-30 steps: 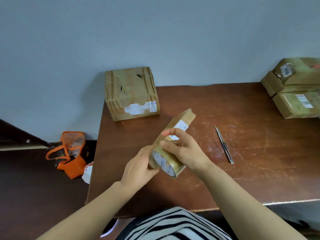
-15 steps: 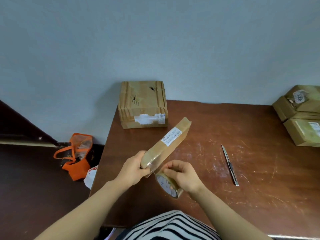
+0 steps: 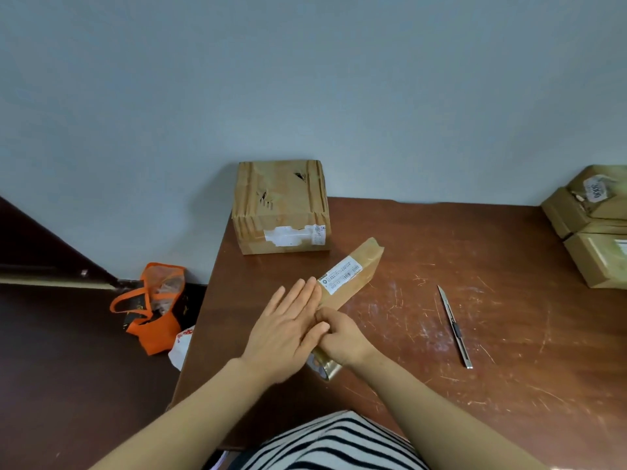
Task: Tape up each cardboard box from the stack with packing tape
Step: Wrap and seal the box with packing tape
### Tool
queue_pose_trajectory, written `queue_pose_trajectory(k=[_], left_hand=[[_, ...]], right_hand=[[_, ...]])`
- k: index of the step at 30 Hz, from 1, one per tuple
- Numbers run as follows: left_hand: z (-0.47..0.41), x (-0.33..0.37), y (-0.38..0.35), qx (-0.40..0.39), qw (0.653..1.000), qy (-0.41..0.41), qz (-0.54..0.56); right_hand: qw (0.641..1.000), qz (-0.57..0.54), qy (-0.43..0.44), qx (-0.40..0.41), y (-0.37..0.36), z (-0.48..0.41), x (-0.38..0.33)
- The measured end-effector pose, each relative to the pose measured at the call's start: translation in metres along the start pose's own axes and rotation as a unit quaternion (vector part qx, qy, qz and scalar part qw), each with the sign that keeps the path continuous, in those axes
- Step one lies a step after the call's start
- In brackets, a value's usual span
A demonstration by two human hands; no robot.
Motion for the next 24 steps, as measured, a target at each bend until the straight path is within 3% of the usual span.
queue_pose_trajectory(k=[8,12,16,19,20,22,24], left_hand=[[0.002,-0.008,-0.012,-0.113,0.993,-0.023,-0.022],[0.012,-0.036,0.002,-0.016,0.988,0.08,0.132],[0.021,-0.052,-0.015,-0.03,0.925,0.17,0.339],[0.028,-0.061,-0.042,-0.067,0.807,0.254,0.529],[0.028,-0.066,-0.048,-0.062,0.794,0.275,0.538],[0.026,-0.08,-0.049,-0.009,0.844,0.311,0.437],[0.03,-0.083,-0.043,0.042,0.861,0.336,0.379]], right_hand=[[0.997,-0.075,-0.03,-0.008,0.003,-0.003,0.01],[0.992,-0.116,-0.035,-0.029,0.005,0.004,0.008],[0.989,-0.142,-0.009,-0.049,0.011,0.02,-0.01],[0.985,-0.15,-0.01,-0.083,0.008,0.03,-0.014],[0.985,-0.144,-0.016,-0.089,0.005,0.029,-0.012],[0.989,-0.122,-0.022,-0.075,0.001,0.022,-0.005],[0.991,-0.126,-0.031,-0.034,0.003,0.011,0.003]])
Point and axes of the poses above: each hand's wrist, its own z-axis away from the middle knuckle, its own y-axis out of the back of the hand, x = y × z, the point moved 9 cm from there along -z, towards the middle knuckle, and after that the axes turned 6 degrees about -z, right-handed, at the moved point
